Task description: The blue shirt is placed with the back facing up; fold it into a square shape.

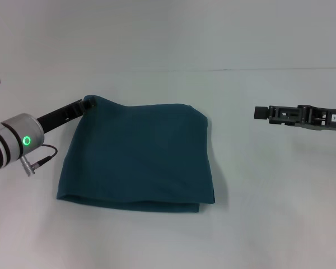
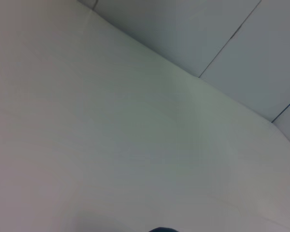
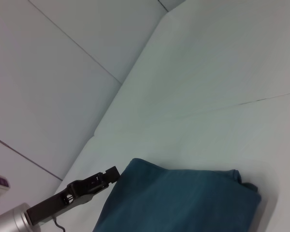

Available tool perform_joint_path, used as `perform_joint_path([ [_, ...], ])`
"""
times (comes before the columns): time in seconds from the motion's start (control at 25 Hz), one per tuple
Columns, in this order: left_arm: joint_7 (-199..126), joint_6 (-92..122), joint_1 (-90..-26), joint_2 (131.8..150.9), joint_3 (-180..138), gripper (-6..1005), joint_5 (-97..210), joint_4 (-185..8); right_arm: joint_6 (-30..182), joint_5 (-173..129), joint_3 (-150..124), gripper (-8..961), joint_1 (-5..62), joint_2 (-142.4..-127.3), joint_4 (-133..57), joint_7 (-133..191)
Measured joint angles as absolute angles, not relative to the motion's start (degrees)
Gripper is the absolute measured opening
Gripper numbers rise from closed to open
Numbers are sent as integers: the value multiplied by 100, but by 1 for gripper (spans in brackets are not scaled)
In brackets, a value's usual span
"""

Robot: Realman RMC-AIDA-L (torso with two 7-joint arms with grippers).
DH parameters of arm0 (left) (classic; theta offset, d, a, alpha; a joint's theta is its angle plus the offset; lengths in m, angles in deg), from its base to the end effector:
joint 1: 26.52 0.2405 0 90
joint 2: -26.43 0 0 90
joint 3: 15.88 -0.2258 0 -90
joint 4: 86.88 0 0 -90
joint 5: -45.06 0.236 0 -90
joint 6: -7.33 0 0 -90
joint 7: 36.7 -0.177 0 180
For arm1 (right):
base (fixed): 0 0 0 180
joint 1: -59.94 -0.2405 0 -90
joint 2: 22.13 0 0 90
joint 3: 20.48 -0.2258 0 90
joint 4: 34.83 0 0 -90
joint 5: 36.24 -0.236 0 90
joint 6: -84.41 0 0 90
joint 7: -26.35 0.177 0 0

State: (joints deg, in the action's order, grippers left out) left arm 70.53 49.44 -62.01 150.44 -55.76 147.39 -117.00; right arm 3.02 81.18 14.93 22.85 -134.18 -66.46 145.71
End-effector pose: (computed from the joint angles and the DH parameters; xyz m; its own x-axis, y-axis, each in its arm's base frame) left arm -0.2862 0.4412 -0.0289 0.2296 0.5722 0.7873 0.9733 -0.1410 -0.1814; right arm 0.2529 0.4000 0.0247 0.3307 -0.7775 -0.5349 -0.9011 -0.4285 0.0657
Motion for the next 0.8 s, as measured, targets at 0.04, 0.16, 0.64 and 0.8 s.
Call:
perform_joint_path([
  [0.04,7052,4946,-6192,15044,-5568,205,14738,-11700,302,8118,1493,879,2285,-13418,-6646,14570],
  [0.16,7052,4966,-6126,15044,-5471,302,14736,-11773,302,8118,1493,879,2289,-13418,-6650,14571],
  [0.64,6227,7940,-5096,15062,-4951,812,14163,-12805,-617,8013,990,891,2429,-13465,-6659,13531],
  [0.8,5578,9203,-4841,15058,-4616,844,14183,-12804,-1123,7862,974,895,2520,-13592,-6666,12573],
])
